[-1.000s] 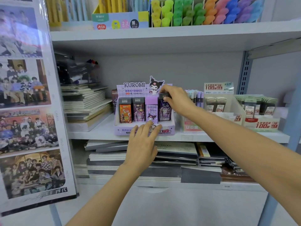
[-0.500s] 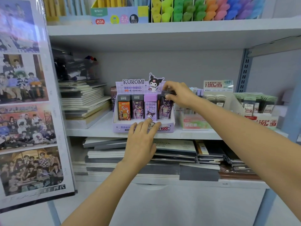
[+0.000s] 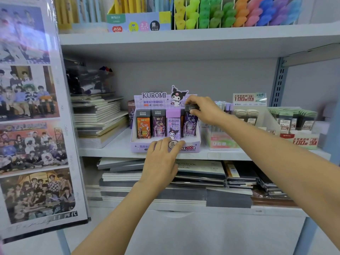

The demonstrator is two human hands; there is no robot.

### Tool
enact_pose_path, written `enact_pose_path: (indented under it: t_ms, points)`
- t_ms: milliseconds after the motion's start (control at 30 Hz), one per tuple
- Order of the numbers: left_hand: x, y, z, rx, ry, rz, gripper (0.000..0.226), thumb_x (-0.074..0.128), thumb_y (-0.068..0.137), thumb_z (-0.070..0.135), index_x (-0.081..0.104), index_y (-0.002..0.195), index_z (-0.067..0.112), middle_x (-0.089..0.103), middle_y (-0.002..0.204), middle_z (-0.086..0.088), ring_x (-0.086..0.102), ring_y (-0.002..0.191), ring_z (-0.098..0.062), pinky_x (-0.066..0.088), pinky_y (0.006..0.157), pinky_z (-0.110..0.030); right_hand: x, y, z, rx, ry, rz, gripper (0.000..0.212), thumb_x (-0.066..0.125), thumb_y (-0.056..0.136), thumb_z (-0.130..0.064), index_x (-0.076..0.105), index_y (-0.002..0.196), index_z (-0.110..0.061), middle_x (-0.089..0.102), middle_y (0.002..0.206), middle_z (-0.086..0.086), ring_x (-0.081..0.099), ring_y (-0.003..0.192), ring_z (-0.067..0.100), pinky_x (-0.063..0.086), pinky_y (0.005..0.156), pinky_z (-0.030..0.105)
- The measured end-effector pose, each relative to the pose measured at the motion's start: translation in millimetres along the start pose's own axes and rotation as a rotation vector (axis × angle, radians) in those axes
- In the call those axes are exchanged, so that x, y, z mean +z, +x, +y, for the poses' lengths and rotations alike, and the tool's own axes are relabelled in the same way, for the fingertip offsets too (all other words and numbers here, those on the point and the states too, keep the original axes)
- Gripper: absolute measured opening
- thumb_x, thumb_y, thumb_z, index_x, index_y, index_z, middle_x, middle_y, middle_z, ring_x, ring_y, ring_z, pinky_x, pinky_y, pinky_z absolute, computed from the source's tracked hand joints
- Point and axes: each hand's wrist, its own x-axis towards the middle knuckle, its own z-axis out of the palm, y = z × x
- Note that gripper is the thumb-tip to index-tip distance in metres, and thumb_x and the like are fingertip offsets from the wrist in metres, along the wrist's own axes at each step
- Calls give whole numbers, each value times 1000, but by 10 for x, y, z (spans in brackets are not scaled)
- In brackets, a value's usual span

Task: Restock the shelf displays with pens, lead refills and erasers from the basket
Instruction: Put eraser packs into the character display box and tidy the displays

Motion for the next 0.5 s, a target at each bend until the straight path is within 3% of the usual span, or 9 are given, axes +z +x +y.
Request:
enact_pose_path:
  t_ms: [200, 333, 500]
  points:
    - [3, 18, -84, 34, 29, 22, 63, 62, 77, 15, 48, 137, 24, 54, 116, -8, 50, 107, -28, 37, 93, -38, -88, 8, 3, -97, -16, 2, 26, 57, 95, -8, 59, 119, -15, 65, 113, 8, 60, 100, 25, 43, 83, 29]
    - [45, -2, -75, 24, 16, 71, 64, 66, 72, 13, 52, 134, 23, 56, 108, -7, 53, 101, -27, 38, 90, -37, 21, -32, 10, -105, -48, 103, 26, 56, 95, -10, 58, 120, -17, 67, 113, 9, 61, 102, 27, 49, 88, 37]
    - [58, 6, -63, 13, -4, 78, 63, 65, 72, 15, 52, 133, 24, 54, 103, -4, 53, 95, -24, 35, 89, -37, 39, -56, 40, -138, -40, 101, 26, 58, 94, -10, 59, 120, -15, 67, 114, 8, 60, 103, 27, 45, 86, 31]
